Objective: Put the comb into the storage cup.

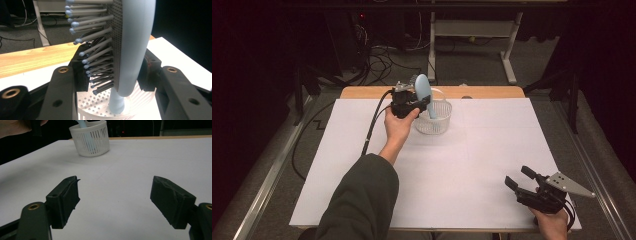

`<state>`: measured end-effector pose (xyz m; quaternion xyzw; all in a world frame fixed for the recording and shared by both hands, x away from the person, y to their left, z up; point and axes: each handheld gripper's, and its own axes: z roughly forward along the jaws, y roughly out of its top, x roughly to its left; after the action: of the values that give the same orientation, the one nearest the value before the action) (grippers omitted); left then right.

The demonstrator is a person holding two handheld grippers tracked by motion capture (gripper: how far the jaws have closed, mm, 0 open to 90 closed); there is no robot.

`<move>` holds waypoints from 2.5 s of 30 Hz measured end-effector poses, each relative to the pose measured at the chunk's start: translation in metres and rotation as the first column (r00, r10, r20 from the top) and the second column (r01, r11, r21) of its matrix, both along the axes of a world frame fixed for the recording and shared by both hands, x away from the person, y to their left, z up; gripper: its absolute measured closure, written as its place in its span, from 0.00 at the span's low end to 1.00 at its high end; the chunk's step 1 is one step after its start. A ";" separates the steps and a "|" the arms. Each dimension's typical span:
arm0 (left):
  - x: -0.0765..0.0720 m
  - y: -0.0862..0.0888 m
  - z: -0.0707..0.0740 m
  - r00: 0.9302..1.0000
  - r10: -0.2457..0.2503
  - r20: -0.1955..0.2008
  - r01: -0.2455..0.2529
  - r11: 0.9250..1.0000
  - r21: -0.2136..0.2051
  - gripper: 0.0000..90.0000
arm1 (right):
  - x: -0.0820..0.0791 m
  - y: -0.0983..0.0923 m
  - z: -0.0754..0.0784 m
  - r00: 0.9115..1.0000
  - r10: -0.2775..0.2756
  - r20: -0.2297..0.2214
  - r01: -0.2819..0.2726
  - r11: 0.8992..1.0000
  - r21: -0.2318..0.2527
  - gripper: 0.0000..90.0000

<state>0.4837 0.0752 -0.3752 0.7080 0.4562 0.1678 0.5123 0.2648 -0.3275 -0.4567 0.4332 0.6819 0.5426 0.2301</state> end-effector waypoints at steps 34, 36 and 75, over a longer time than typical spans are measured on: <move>0.001 0.001 -0.006 0.999 -0.034 -0.017 0.035 0.998 0.058 0.49 | 0.002 0.001 -0.001 1.000 0.011 -0.010 -0.011 1.000 0.001 0.26; 0.001 0.004 -0.006 0.999 -0.028 -0.024 0.029 0.996 0.084 0.46 | 0.002 0.002 -0.001 1.000 0.012 -0.009 -0.012 1.000 -0.001 0.26; 0.000 0.026 -0.013 0.996 0.010 -0.086 0.005 0.985 0.171 0.33 | 0.001 0.002 -0.001 1.000 0.010 -0.008 -0.010 1.000 -0.005 0.26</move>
<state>0.4840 0.1016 -0.3885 0.7553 0.4628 0.1763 0.4293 0.2661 -0.3258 -0.4575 0.4316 0.6864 0.5401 0.2257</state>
